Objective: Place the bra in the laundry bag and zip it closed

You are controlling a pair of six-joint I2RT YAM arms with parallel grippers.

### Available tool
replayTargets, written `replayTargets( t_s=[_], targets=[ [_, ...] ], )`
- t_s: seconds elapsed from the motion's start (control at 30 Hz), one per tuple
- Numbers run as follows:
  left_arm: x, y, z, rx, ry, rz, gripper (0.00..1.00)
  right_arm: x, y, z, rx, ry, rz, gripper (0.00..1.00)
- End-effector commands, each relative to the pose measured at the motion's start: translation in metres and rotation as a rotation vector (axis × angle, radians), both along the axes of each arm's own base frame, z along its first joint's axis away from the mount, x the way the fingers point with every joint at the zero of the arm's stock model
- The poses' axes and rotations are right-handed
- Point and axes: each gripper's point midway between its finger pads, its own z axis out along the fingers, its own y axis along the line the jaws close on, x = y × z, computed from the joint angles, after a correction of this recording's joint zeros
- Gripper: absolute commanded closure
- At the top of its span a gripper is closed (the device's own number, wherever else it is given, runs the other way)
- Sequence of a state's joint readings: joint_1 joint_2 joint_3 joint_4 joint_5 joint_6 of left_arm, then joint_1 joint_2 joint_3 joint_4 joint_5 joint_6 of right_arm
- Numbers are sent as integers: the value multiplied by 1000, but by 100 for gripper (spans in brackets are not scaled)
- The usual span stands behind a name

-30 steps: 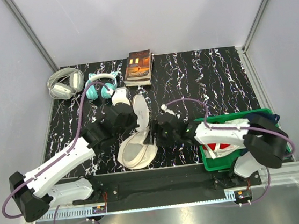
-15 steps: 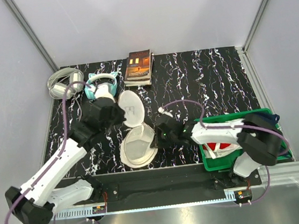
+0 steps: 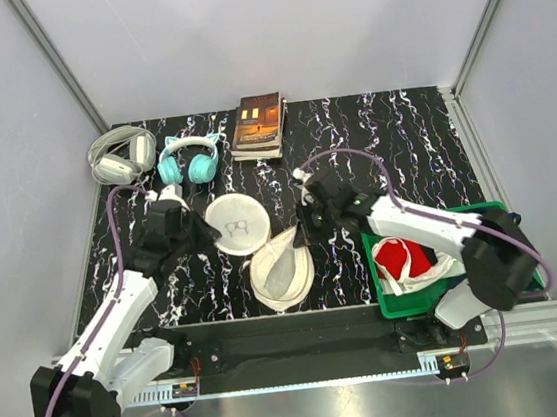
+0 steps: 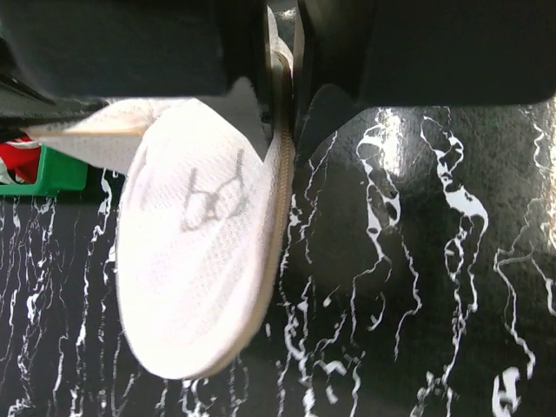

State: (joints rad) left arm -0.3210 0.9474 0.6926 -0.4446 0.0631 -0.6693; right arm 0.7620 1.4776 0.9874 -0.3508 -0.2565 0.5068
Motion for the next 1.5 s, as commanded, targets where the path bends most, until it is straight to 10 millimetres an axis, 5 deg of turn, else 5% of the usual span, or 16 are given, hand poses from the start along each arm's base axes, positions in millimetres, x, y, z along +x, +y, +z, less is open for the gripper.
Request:
replayTargets(
  t_s=[0.0,0.03,0.1,0.13,0.23,0.27,0.47,0.67,0.8,0.9,1.07,1.27,1.47],
  targets=[
    [-1,-6,5,-129,-16,17,75,21,14,4,-50,-38,109,97],
    [-2,0,0,-127,-3,57,71,26,13,3,-60,-41,110,97],
    [-8,9,-3,-123,-4,102,48,34,15,3,-84,-31,105,95],
    [-10,15,-4,-113,-5,134,31,36,15,3,-92,-30,102,87],
    [-14,25,5,-91,-65,160,10,37,11,0,-128,-9,85,68],
    [-15,27,8,-89,-82,162,9,41,6,-1,-157,-17,56,50],
    [-14,6,45,-142,-214,13,10,39,-52,0,-370,-10,-179,1],
    [-23,-60,96,-212,-378,-308,12,20,-119,28,-406,-12,-454,0],
    [-38,-104,112,-192,-418,-461,12,8,-166,33,-342,15,-687,0],
    [-51,-134,118,-206,-422,-559,14,-7,-197,32,-282,16,-828,11],
    [-53,-155,112,-209,-400,-615,14,-38,-222,10,-248,107,-960,22],
    [-62,-166,113,-231,-391,-655,16,-49,-244,1,-308,109,-1066,32],
    [-67,-164,111,-230,-388,-660,16,-56,-257,1,-363,105,-1100,30]
  ],
)
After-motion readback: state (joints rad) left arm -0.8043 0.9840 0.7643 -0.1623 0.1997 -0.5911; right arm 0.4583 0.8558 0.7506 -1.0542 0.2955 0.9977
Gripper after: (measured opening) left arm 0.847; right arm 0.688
